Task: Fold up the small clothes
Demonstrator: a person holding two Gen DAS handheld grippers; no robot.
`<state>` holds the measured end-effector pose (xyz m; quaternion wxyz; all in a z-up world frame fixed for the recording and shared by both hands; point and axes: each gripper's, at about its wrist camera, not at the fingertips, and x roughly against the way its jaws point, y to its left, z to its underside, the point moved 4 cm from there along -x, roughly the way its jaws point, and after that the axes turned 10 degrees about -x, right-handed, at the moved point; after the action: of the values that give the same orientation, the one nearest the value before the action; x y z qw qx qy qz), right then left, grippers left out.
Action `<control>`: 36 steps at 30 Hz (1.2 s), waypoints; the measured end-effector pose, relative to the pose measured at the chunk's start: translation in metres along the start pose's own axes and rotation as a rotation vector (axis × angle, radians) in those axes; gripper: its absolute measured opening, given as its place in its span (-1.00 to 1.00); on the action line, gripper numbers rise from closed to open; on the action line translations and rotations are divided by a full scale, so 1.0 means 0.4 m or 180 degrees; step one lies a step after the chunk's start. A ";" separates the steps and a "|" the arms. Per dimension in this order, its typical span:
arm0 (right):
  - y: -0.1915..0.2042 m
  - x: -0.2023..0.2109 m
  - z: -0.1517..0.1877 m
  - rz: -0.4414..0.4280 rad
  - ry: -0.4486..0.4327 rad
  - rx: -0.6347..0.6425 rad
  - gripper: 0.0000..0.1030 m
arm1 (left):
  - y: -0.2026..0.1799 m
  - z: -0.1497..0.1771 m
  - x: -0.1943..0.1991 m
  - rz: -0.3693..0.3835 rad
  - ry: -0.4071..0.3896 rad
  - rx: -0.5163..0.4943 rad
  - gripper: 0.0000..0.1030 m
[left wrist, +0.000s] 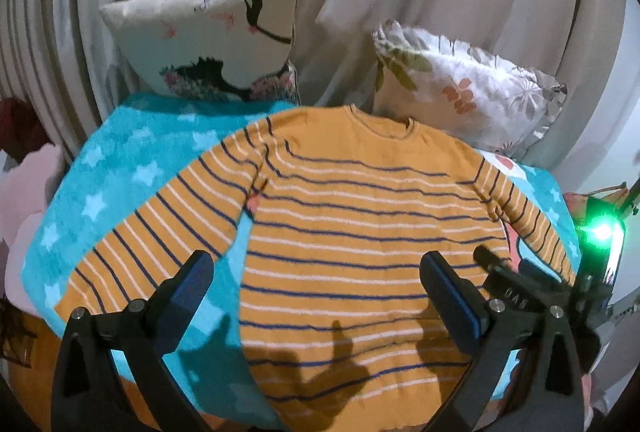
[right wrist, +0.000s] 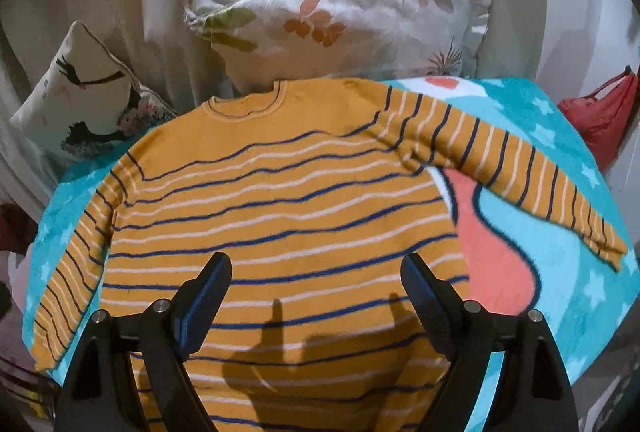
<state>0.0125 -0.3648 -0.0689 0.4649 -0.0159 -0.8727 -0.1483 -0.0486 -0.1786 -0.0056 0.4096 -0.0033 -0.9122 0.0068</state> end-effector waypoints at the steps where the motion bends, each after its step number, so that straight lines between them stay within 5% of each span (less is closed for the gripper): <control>1: 0.011 -0.002 0.006 -0.0009 0.0019 -0.0011 0.75 | 0.007 -0.004 0.001 -0.0007 -0.0020 -0.0011 0.99; 13: 0.055 -0.075 0.083 0.0127 0.0249 -0.0107 0.75 | 0.128 0.041 -0.089 -0.0078 0.0338 -0.0066 0.99; 25: 0.137 -0.134 0.128 0.0066 0.0455 -0.0095 0.75 | 0.665 0.256 -0.082 -0.1007 0.0718 0.0944 0.99; 34: 0.259 -0.155 0.140 0.0036 0.0458 0.0257 0.75 | 0.711 0.364 -0.131 -0.0650 0.0893 0.1174 0.98; 35: 0.268 -0.156 0.140 0.0043 0.0458 0.0273 0.75 | 0.709 0.367 -0.140 -0.0590 0.0909 0.1202 0.93; 36: 0.276 -0.158 0.141 0.0049 0.0461 0.0280 0.75 | 0.708 0.372 -0.152 -0.0507 0.0943 0.1236 0.58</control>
<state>0.0212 -0.2370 -0.1232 0.5282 0.0086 -0.8423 -0.1070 -0.1192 0.1023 -0.1541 0.5310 0.1463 -0.8212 0.1491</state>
